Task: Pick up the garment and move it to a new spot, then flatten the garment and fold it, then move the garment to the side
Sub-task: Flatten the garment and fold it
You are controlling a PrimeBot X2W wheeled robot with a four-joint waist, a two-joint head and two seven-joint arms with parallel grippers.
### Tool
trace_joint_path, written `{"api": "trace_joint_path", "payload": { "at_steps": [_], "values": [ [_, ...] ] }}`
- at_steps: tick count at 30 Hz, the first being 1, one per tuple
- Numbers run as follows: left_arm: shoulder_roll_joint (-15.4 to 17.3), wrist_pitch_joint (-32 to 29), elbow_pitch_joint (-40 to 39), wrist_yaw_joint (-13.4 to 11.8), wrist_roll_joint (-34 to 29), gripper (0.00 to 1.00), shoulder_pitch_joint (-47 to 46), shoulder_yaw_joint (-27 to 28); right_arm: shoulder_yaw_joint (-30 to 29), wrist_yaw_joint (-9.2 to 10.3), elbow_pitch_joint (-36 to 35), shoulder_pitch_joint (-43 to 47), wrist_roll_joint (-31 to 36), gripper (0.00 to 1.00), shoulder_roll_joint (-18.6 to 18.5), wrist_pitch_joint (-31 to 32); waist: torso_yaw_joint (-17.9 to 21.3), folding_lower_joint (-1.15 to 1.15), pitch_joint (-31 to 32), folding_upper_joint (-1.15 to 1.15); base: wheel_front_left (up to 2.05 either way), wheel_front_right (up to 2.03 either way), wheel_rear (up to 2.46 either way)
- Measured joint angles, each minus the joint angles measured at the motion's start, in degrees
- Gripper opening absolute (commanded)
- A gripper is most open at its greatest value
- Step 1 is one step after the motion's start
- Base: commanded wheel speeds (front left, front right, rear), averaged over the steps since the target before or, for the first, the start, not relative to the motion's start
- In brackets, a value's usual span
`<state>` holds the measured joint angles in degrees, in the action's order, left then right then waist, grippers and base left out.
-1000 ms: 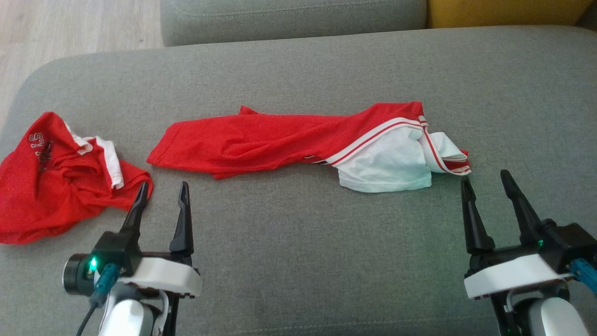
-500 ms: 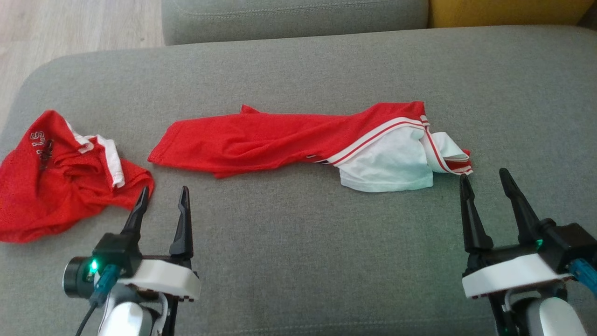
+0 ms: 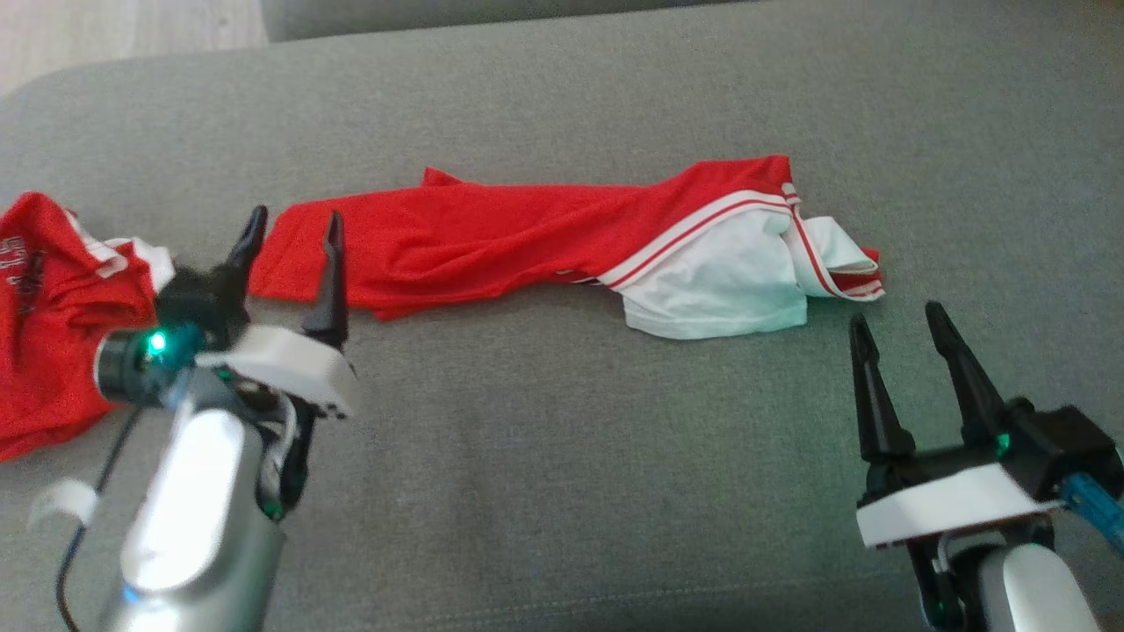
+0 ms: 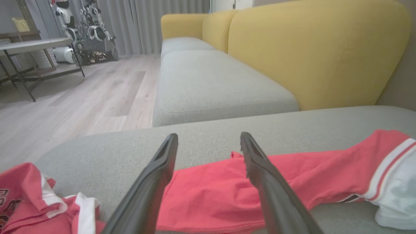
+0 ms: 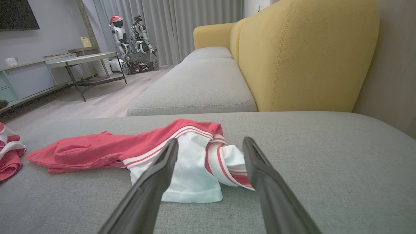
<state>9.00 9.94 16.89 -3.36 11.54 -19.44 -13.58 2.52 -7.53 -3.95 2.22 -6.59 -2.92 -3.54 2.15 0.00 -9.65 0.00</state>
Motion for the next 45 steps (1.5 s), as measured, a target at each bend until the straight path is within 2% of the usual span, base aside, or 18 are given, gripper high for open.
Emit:
{"api": "trace_joint_path", "payload": {
  "at_steps": [6, 12, 18, 23, 24, 25, 27, 28, 29, 37, 45],
  "values": [
    [1.30, -3.58, 13.30, 2.42, 2.74, 1.00, -6.77, 1.67, 0.60, 0.00, 0.65, -2.54, -0.57, 1.00, 0.07, -0.77, 1.78, 0.00, -2.64, 0.00, 0.00, 0.00, 0.00],
    [2.44, -6.93, 25.30, 1.82, 3.38, 1.00, -11.22, 3.15, 1.02, 0.00, 2.01, -2.99, -1.00, 1.00, 0.10, -1.52, 3.32, 0.00, -4.35, 0.00, 0.00, 0.00, 0.00],
    [2.44, -8.08, 30.96, 1.87, 3.85, 1.00, -13.56, 3.11, 1.07, 0.00, 3.07, -3.63, -1.49, 1.00, 0.13, -2.03, 3.66, 0.00, -4.70, 0.00, 0.00, 0.00, 0.00],
    [2.38, -8.99, 34.00, 3.23, 4.27, 1.00, -14.55, 2.59, 1.18, 0.00, 3.44, -4.25, -1.99, 1.00, 0.13, -2.24, 3.60, 0.00, -4.60, 0.00, 0.00, 0.00, 0.00],
    [2.38, -9.55, 34.77, 3.41, 4.27, 0.96, -14.78, 2.32, 1.21, 0.00, 3.53, -4.26, -1.99, 1.00, 0.13, -2.35, 3.59, 0.00, -4.58, 0.00, 0.00, 0.00, 0.00],
    [2.38, -10.17, 35.33, 3.71, 4.27, 0.63, -15.11, 1.85, 1.26, 0.00, 3.61, -4.26, -1.99, 1.00, 0.13, -2.35, 3.57, 0.00, -4.53, 0.00, 0.00, 0.00, 0.00],
    [2.33, -11.73, 36.40, 4.42, 4.27, 0.30, -16.13, 1.24, 1.44, 0.00, 3.67, -4.26, -2.00, 1.00, 0.13, -2.35, 3.57, 0.00, -4.49, 0.00, 0.00, 0.00, 0.00],
    [2.29, -12.19, 36.83, 4.47, 4.27, 0.04, -16.64, 1.10, 1.54, 0.00, 3.69, -4.26, -2.01, 1.00, 0.13, -2.35, 3.59, 0.00, -4.48, 0.00, 0.00, 0.00, 0.00],
    [2.24, -12.41, 37.23, 4.92, 4.28, 0.00, -17.09, 1.09, 1.66, 0.00, 3.76, -4.26, -2.03, 1.00, 0.13, -2.35, 3.64, 0.00, -4.47, 0.00, 0.00, 0.00, 0.00],
    [2.18, -7.57, 38.11, 4.48, 4.25, 0.00, -17.33, -0.13, 0.79, 0.00, 6.00, -4.44, -2.76, 1.00, 0.15, -2.05, 3.63, 0.00, -4.07, 0.00, 0.00, 0.00, 0.00],
    [0.86, -4.20, 36.89, 4.31, 4.25, 0.00, -17.33, -0.63, 0.40, 0.00, 17.39, -10.32, -3.02, 1.00, -1.89, 0.04, 2.36, 0.00, -4.16, 0.00, 0.00, 0.00, 0.00]
  ]
}}
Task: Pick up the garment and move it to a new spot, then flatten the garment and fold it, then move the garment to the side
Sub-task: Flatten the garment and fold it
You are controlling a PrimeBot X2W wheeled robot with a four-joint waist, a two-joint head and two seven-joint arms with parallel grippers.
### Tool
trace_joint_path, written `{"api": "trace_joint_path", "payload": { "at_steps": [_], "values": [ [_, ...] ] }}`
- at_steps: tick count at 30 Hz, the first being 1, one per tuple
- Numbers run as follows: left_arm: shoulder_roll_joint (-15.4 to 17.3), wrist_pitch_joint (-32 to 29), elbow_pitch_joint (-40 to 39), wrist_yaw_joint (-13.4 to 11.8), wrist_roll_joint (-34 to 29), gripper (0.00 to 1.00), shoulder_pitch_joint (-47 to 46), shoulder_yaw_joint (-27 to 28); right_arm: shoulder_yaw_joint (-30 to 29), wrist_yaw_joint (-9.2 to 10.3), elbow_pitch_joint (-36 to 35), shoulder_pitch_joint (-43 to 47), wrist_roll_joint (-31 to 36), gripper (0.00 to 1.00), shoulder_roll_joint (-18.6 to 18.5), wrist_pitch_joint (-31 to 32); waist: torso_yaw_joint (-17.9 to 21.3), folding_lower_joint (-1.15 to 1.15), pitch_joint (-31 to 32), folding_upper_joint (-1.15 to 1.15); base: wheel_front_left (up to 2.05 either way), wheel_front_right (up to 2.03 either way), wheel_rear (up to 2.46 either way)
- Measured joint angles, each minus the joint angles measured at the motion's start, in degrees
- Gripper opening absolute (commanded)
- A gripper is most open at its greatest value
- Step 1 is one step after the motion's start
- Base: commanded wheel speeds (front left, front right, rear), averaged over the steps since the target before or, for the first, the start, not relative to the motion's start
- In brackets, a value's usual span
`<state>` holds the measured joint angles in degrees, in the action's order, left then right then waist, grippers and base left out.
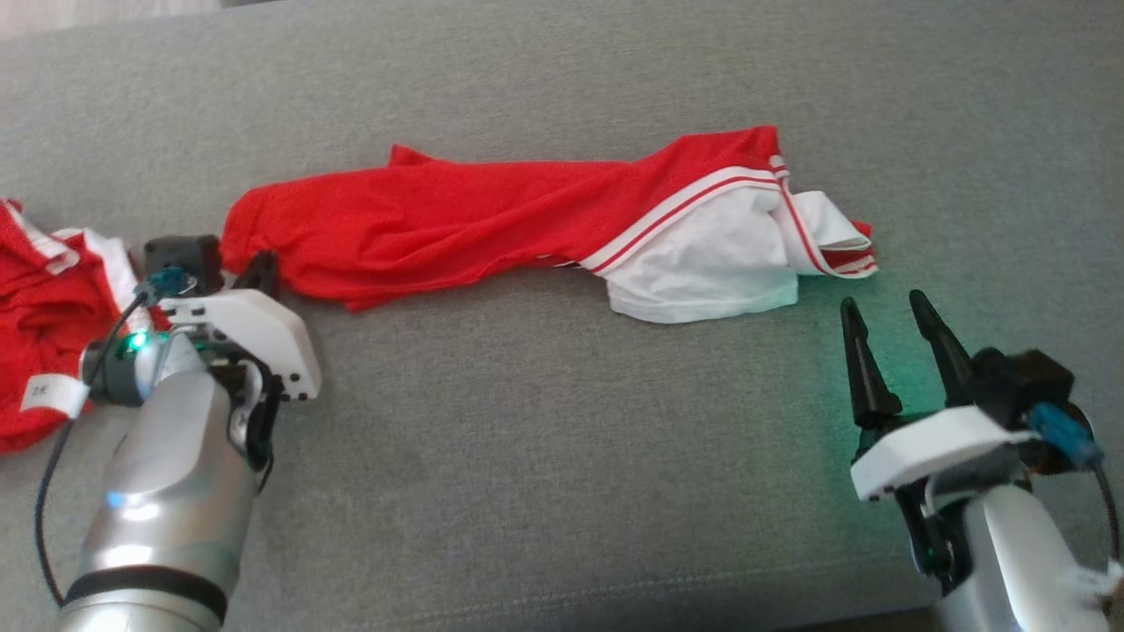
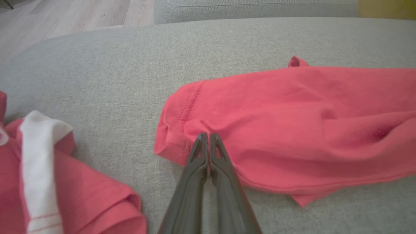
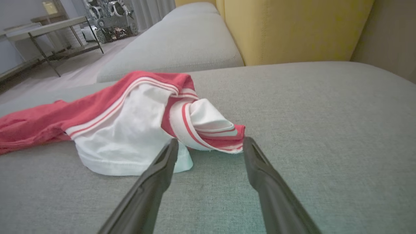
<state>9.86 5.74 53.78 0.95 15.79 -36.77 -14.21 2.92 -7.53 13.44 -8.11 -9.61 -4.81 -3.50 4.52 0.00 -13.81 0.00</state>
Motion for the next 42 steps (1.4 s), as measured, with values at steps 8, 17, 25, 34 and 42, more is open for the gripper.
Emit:
{"api": "trace_joint_path", "payload": {
  "at_steps": [8, 17, 25, 34, 42],
  "values": [
    [-1.67, 0.96, -1.16, 0.04, 0.01, 0.00, -0.30, -1.62, 5.37, 0.00, 14.02, -8.00, -3.27, 1.00, -1.66, 0.02, -2.54, 0.00, -1.15, 0.00, 0.00, 0.00, 0.00],
    [-2.16, 2.65, -2.08, 0.07, 0.15, 0.00, -1.06, -1.98, 9.88, 0.00, 23.76, -13.64, -9.56, 0.00, -2.64, -2.34, -3.68, 0.00, -1.70, 0.00, 0.00, 0.00, 0.00],
    [-1.64, 5.08, -5.97, -0.02, 0.69, 0.00, -0.91, -1.93, 12.03, 0.00, 20.37, -13.63, -13.61, 0.00, -5.81, -6.67, -3.58, 0.00, -1.19, 0.00, 0.00, 0.00, 0.00],
    [1.30, 5.98, -20.83, -2.92, 0.25, 0.00, 1.46, -1.86, 5.77, 0.00, -0.65, -12.34, -11.41, 0.00, -10.03, -8.59, -2.43, 0.00, 1.70, 0.00, 0.00, 0.00, 0.00],
    [2.98, 2.34, -41.75, -6.82, -1.21, 0.00, 2.98, -1.91, -2.83, 0.00, -20.57, -11.53, -6.10, 0.00, -10.65, -4.00, -2.21, 0.00, 5.67, 0.00, 0.00, 0.00, 0.00]
  ]
}}
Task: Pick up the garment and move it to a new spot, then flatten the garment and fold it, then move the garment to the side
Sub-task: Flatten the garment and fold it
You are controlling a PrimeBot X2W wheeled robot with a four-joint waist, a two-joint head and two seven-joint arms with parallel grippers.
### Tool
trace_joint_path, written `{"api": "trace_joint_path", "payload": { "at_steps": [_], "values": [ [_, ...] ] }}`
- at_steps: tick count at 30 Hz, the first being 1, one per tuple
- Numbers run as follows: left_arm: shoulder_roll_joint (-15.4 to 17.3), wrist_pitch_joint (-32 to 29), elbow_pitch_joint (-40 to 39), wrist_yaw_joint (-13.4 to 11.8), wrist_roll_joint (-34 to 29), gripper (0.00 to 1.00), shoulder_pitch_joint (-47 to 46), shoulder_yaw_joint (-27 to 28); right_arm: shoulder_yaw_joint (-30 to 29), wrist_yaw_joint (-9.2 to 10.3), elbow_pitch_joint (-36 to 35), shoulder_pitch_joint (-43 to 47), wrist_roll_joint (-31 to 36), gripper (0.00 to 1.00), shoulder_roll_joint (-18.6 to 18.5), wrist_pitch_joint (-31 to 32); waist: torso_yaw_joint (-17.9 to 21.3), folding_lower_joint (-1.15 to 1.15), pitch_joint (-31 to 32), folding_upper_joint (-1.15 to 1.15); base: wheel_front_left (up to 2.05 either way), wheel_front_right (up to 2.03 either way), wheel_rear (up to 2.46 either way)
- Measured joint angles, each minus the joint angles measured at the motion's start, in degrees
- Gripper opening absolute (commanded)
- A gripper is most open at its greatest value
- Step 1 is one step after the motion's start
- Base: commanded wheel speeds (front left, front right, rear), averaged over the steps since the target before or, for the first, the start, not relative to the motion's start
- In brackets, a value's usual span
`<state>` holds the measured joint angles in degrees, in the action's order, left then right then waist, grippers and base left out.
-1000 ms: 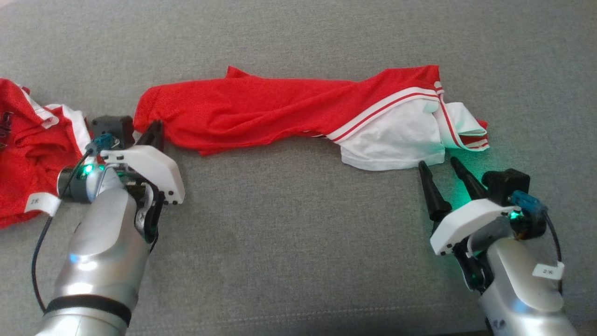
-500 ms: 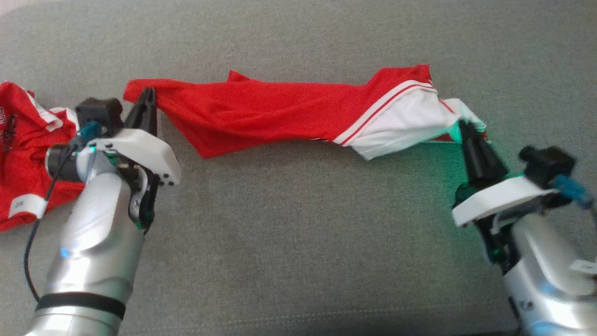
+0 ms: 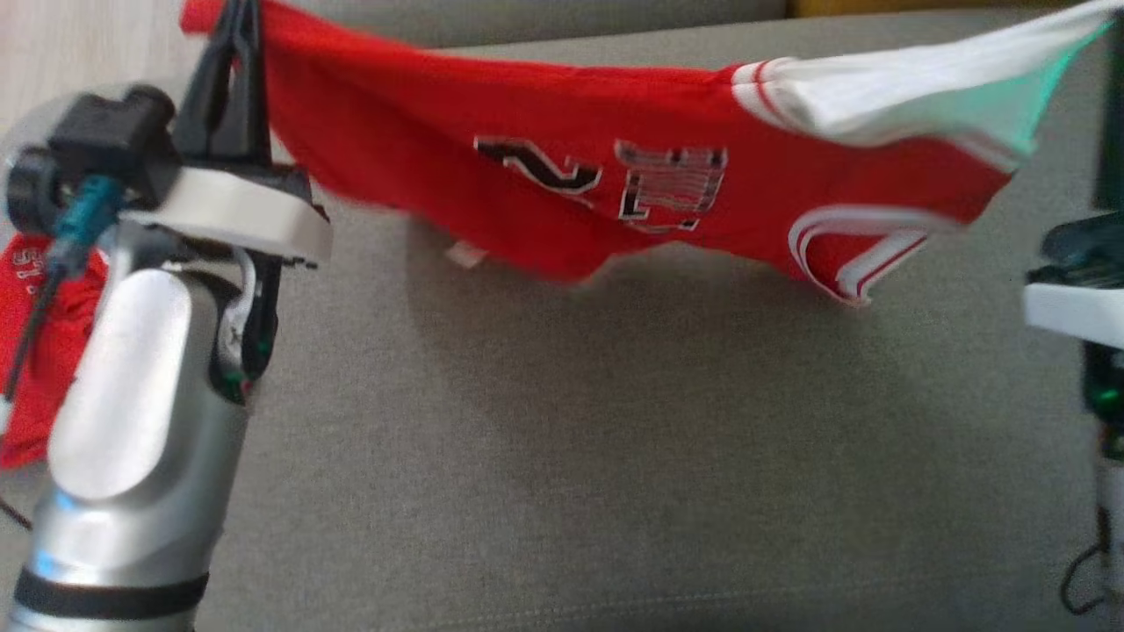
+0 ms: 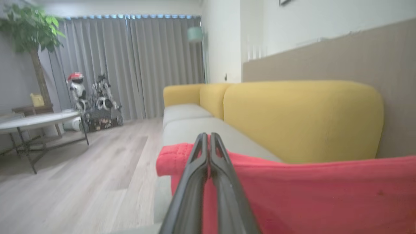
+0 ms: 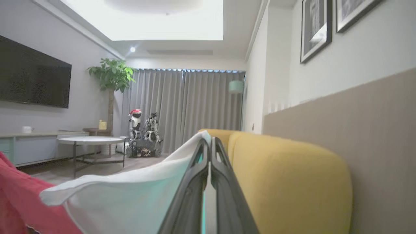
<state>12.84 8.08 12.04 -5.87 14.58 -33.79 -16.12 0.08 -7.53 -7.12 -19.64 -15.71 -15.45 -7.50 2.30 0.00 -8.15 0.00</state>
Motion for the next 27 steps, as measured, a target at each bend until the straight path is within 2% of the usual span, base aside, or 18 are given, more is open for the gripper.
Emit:
{"api": "trace_joint_path", "payload": {
  "at_steps": [6, 13, 22, 27],
  "values": [
    [1.63, -4.03, -13.55, -1.71, -0.59, 0.00, 0.02, 0.27, -3.77, 0.00, -10.55, -1.49, 2.26, 0.00, -0.31, 4.32, 0.33, 0.00, 3.09, 0.00, 0.00, 0.00, 0.00],
    [3.32, -9.59, -22.27, -2.21, -0.97, 0.00, -1.21, 0.35, -6.92, 0.00, -15.86, -6.17, 2.67, 0.00, -1.41, 8.26, 1.11, 0.00, 5.40, 0.00, 0.00, 0.00, 0.00],
    [3.01, -11.10, -22.53, -2.23, 0.26, 0.00, -2.15, 0.27, -6.68, 0.00, -14.50, -8.24, 1.86, 0.00, -1.69, 10.63, 1.15, 0.00, 5.42, 0.00, 0.00, 0.00, 0.00],
    [1.80, -11.00, -17.41, -1.14, 1.93, 0.00, -4.35, -0.11, -6.31, 0.00, -10.87, -10.33, 0.01, 0.00, -1.72, 10.89, 0.86, 0.00, 4.18, 0.00, 0.00, 0.00, 0.00]
  ]
}}
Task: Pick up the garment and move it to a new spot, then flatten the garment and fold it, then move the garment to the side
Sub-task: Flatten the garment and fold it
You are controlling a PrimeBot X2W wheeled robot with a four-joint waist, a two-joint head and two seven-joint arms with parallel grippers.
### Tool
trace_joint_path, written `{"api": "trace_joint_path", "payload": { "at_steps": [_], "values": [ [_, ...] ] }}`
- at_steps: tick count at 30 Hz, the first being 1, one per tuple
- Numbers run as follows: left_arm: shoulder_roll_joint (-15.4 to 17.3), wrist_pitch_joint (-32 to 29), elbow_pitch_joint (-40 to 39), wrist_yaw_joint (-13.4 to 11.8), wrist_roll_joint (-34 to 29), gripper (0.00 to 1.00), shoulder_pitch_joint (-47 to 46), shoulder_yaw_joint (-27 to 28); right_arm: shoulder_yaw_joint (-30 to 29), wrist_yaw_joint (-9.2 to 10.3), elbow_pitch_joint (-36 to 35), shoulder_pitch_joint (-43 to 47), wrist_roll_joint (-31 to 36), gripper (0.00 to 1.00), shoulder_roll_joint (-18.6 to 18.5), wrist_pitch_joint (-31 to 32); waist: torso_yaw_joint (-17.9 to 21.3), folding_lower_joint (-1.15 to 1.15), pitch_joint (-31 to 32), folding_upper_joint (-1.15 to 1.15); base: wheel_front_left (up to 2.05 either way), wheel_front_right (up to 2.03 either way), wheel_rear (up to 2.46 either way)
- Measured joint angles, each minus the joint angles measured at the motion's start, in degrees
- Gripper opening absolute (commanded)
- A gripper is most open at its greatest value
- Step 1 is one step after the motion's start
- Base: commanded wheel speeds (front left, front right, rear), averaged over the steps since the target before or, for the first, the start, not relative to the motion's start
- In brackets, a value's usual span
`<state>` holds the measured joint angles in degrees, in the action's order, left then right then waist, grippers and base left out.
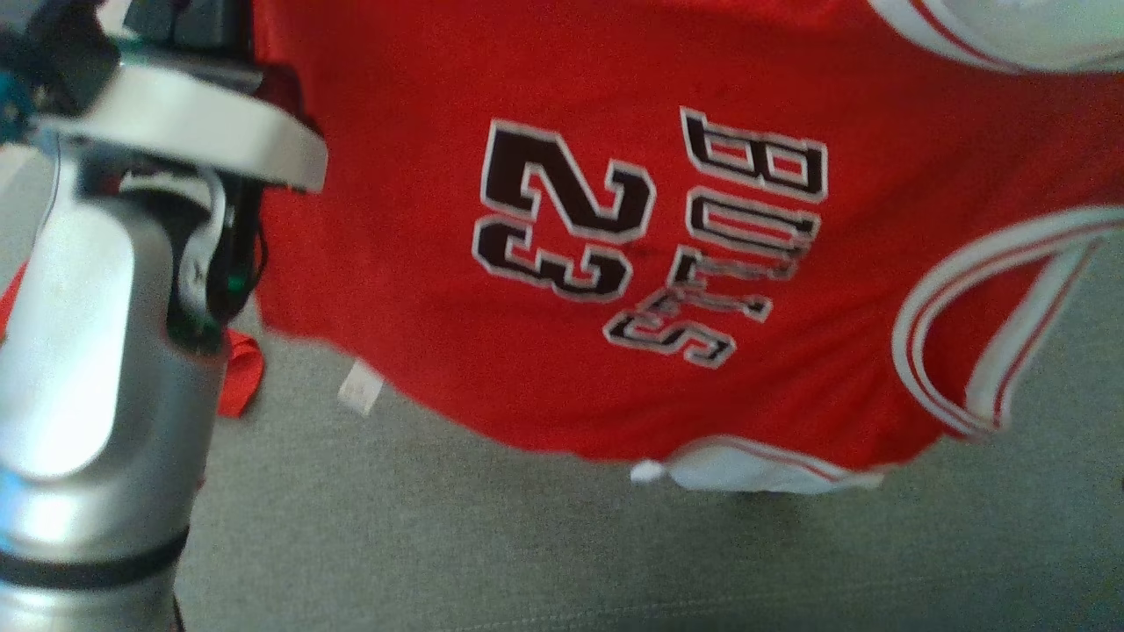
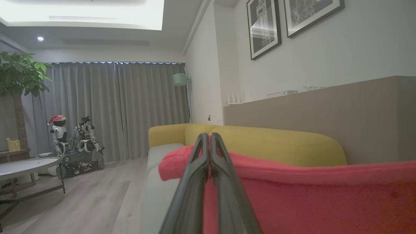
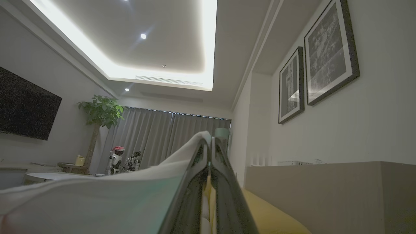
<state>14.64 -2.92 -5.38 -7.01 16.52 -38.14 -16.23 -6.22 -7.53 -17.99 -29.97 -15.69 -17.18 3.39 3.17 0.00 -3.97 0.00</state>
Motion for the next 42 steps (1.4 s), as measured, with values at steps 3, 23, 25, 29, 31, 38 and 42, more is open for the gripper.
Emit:
{"api": "trace_joint_path", "payload": {
  "at_steps": [3, 23, 25, 29, 31, 38, 42],
  "values": [
    [-1.75, 1.27, 7.12, 1.47, 1.53, 0.00, -5.53, -0.25, 1.44, 0.00, 5.73, -4.65, -1.77, 0.00, -0.30, -0.10, -0.13, 0.00, -1.81, 0.00, 0.00, 0.00, 0.00],
    [-9.58, 17.63, 58.50, 6.37, -0.04, 0.00, -39.92, 0.03, 23.28, 0.00, 62.21, -49.10, -10.05, 0.00, 0.60, -16.56, -0.01, 0.00, -11.88, 0.00, 0.00, 0.00, 0.00],
    [-10.37, 17.62, 61.84, 6.87, 0.33, 0.00, -39.24, 0.09, 26.27, 0.00, 66.67, -48.97, -11.48, 0.00, 2.26, -16.57, 0.18, 0.00, -12.90, 0.00, 0.00, 0.00, 0.00],
    [-11.85, 17.62, 68.61, 7.27, 1.63, 0.00, -35.55, 0.40, 32.26, 0.00, 73.96, -47.04, -13.94, 0.00, 4.45, -15.78, 0.52, 0.00, -14.63, 0.00, 0.00, 0.00, 0.00],
    [-12.17, 17.62, 71.38, 7.55, 2.34, 0.00, -33.60, 0.52, 34.56, 0.00, 76.40, -45.62, -15.75, 0.00, 5.20, -14.78, 0.71, 0.00, -15.43, 0.00, 0.00, 0.00, 0.00],
    [-12.95, 17.62, 74.25, 8.60, 4.42, 0.00, -29.72, 1.90, 39.65, 0.00, 79.25, -39.61, -22.01, 0.00, 5.75, -14.30, 1.00, 0.00, -17.41, 0.00, 0.00, 0.00, 0.00],
    [-13.12, 17.62, 71.21, 9.00, 5.45, 0.00, -24.71, 3.08, 41.94, 0.00, 76.82, -33.04, -26.13, 0.00, 4.49, -16.30, 0.59, 0.00, -17.72, 0.00, 0.00, 0.00, 0.00]
  ]
}}
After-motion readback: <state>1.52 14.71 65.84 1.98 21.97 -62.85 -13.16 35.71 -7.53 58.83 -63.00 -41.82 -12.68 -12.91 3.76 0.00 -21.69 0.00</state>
